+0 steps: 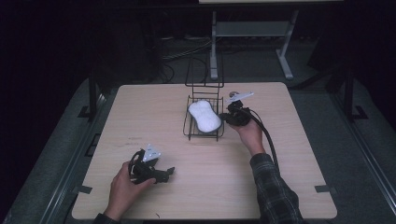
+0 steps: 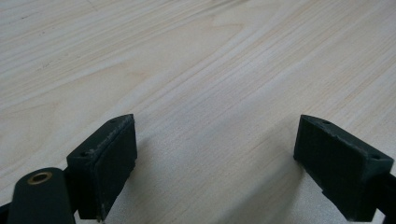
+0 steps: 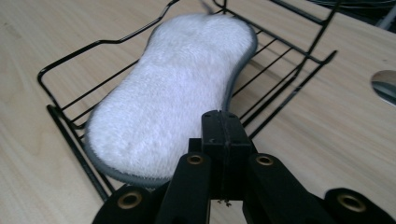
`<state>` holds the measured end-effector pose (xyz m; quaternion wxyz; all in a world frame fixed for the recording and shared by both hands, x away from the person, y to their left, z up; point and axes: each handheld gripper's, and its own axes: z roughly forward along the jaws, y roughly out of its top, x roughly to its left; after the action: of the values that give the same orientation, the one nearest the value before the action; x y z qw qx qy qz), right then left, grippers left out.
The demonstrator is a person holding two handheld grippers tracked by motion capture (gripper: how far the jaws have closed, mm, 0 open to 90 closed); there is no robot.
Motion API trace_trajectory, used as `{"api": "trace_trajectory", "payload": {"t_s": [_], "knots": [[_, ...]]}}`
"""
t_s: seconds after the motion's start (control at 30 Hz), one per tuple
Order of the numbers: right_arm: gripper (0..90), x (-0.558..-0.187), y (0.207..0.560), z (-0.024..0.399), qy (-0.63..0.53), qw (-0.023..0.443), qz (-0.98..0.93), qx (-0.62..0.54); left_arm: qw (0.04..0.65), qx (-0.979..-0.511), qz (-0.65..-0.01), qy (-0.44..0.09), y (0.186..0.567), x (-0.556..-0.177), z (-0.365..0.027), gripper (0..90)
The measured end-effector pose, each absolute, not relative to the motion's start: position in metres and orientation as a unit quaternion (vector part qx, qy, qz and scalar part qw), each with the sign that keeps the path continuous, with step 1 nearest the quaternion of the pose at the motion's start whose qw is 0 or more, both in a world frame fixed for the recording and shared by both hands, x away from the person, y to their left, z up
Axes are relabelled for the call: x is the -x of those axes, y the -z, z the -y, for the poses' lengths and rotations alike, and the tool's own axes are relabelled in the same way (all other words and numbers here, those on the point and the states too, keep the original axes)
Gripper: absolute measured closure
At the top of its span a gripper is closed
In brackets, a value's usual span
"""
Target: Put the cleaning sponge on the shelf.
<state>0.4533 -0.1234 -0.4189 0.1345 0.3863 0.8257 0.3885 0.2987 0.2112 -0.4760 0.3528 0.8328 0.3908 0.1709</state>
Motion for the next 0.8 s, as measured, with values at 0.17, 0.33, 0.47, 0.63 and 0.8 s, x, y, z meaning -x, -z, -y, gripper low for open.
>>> {"api": "trace_trajectory", "payload": {"t_s": [0.17, 0.33, 0.47, 0.63, 0.8], "knots": [[89.9, -0.449, 0.423, 0.113, -0.384, 0.129, -0.834, -0.374, 0.353, -0.833, -0.391, -0.171, 0.476, -0.299, -0.211, 12.4], [90.0, -0.446, 0.427, 0.106, -0.384, 0.116, -0.84, -0.366, 0.353, -0.832, -0.391, -0.171, 0.476, -0.299, -0.211, 12.4], [90.0, -0.444, 0.427, 0.099, -0.387, 0.113, -0.843, -0.357, 0.353, -0.832, -0.391, -0.171, 0.476, -0.299, -0.211, 12.4], [89.9, -0.442, 0.427, 0.092, -0.393, 0.103, -0.845, -0.348, 0.354, -0.832, -0.391, -0.171, 0.476, -0.299, -0.211, 12.4], [89.9, -0.44, 0.425, 0.089, -0.397, 0.1, -0.847, -0.34, 0.354, -0.833, -0.391, -0.171, 0.476, -0.299, -0.211, 12.4]]}}
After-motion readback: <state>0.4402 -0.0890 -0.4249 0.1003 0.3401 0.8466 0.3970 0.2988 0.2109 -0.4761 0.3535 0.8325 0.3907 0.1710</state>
